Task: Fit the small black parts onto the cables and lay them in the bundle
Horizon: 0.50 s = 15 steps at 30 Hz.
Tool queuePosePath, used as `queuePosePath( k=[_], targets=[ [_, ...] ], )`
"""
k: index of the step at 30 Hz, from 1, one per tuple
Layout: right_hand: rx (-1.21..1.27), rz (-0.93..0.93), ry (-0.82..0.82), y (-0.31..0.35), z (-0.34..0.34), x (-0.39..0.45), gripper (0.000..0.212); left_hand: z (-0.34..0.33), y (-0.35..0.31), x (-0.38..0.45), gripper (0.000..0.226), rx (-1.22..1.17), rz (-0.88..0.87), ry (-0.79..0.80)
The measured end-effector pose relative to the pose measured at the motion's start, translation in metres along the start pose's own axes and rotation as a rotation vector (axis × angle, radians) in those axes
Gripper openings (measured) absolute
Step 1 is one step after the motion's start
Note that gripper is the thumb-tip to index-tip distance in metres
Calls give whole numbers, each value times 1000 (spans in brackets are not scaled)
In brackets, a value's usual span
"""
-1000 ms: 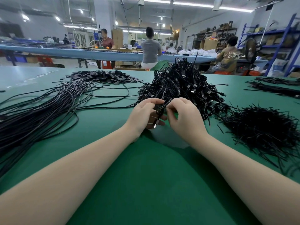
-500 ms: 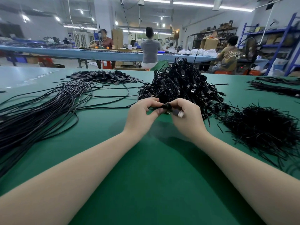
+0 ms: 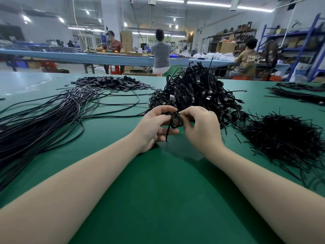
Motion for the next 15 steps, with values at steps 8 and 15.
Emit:
queuePosePath(
  k=[8,15],
  targets=[
    [73,-67,35,-8,-2,0,10,3,-7,3,22,171,-187,-96],
    [-59,43,-24,4,0,0,7,11,-3,7,9,199,-151,-167]
  ],
)
Point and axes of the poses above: each hand's wrist, its own x-axis towards the middle knuckle, its own z-axis out of the back of the hand, y = z × x, the point moved 9 cm from there along x, towards the middle knuckle, and after that the axes turned 9 degrees about x, right-handed, at the moved point
